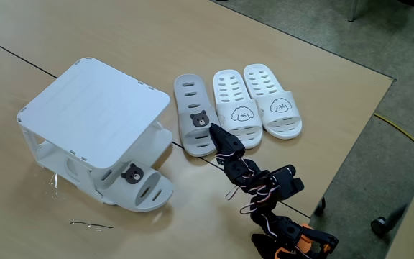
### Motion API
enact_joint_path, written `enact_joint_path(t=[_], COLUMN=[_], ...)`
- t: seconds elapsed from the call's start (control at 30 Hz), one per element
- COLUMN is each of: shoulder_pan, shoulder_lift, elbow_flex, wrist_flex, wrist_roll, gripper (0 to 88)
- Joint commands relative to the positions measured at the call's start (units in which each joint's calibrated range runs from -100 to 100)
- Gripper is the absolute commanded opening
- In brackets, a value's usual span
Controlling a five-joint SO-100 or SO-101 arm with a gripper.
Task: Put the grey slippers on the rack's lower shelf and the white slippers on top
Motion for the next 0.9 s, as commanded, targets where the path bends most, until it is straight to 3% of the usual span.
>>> enact_joint_path(t=[0.0, 0.1, 0.17, 0.87], shoulder_pan=[1.03, 1.03, 1.03, 4.56], shoulder_lift=[8.69, 20.3, 25.43, 60.52], elbow_flex=[-4.43, -15.25, -21.3, -65.77], wrist_flex=[0.26, 0.08, 0.08, 0.34], wrist_roll=[0.37, 0.37, 0.37, 0.37], gripper=[1.7, 20.0, 24.7, 25.3])
